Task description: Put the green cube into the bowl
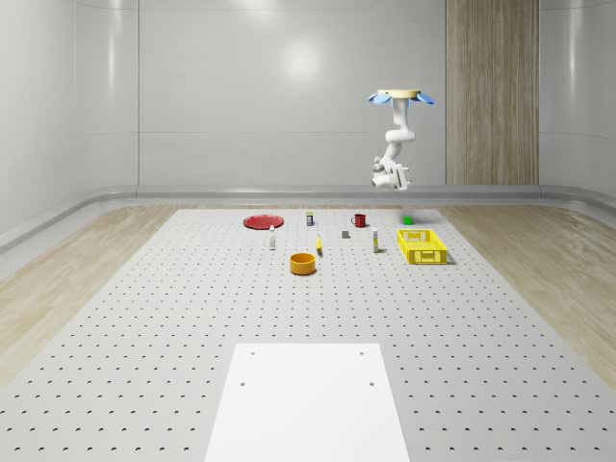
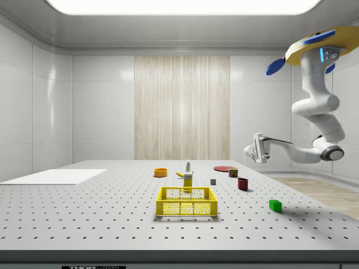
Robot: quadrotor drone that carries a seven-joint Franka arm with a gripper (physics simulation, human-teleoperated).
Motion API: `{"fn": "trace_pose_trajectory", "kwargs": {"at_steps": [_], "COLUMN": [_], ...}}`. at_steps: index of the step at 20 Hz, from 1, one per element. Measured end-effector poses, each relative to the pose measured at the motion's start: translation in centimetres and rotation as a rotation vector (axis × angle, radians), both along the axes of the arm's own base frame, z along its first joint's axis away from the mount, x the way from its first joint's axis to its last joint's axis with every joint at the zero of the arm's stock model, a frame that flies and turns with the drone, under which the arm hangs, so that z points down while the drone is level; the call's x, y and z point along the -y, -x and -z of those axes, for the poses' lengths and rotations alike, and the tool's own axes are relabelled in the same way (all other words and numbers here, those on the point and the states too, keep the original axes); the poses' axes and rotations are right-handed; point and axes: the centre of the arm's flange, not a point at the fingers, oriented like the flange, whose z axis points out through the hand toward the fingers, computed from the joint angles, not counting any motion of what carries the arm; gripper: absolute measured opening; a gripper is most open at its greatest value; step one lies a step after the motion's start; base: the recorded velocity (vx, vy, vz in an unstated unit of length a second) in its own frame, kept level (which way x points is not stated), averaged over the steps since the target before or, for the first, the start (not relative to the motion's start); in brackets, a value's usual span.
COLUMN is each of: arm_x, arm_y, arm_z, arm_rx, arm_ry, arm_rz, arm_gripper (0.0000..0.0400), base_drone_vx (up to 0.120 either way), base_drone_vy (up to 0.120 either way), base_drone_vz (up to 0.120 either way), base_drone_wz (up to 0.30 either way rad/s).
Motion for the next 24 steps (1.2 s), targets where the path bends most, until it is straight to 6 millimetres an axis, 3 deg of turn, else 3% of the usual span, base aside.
{"fn": "trace_pose_trajectory", "kwargs": {"at_steps": [5, 10, 16, 24], "arm_x": [2.9, 6.7, 8.8, 9.6], "arm_y": [-0.2, -0.3, -0.3, -0.3], "arm_z": [7.0, 9.4, 10.0, 10.1], "arm_rx": [0.0, -0.003, -0.006, -0.008], "arm_ry": [0.789, 1.242, 1.463, 1.55], "arm_rz": [0.029, 0.043, 0.047, 0.047], "arm_gripper": [0.04, 0.04, 0.04, 0.04], "base_drone_vx": [0.0, 0.0, -0.053, -0.12], "base_drone_vy": [0.0, 0.0, 0.0, 0.0], "base_drone_vz": [-0.12, -0.12, -0.12, -0.12], "base_drone_wz": [0.0, 0.0, 0.0, 0.0]}}
